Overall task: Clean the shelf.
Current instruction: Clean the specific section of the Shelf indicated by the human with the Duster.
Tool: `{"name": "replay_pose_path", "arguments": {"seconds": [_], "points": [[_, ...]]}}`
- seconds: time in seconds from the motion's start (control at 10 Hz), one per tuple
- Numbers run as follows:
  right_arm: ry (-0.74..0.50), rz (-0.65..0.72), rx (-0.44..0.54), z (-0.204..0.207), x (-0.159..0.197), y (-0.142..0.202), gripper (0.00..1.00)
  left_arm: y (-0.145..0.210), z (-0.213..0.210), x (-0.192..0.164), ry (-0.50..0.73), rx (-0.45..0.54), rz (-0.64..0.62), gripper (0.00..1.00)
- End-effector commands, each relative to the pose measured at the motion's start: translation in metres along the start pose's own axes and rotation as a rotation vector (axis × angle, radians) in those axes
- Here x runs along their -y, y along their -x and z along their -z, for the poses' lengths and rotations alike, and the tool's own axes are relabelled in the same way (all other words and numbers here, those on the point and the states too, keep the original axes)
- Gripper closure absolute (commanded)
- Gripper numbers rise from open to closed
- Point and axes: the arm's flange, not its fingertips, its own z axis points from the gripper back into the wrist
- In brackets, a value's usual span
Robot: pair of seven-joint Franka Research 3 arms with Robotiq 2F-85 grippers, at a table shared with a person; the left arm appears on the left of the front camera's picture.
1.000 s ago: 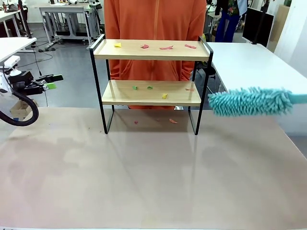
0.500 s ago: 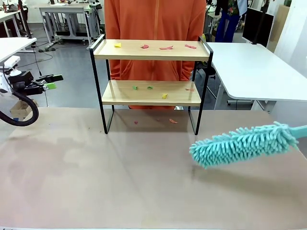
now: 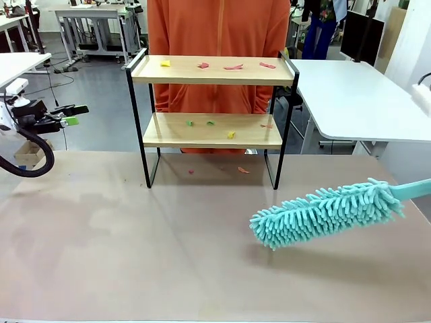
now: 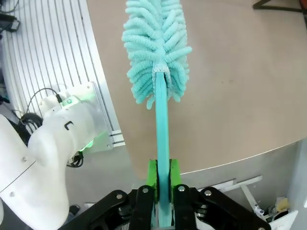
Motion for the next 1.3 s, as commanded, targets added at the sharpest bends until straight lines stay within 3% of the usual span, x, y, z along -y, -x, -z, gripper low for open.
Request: {"name": "replay_pose_path", "arguments": {"seconds": [0.0,1.2], "points": [[0.003,-0.014,-0.006,-0.0028,-0.0018,0.0049,0.87,-0.0027,0.0005,0.0008,0.008,-0.005,0.011,0.00],[0.003,-0.014,-0.006,-0.0028,-0.0018,0.0049,0.87,-0.0027,0.0005,0.0008,0.008,-0.005,0.011,0.00]]}}
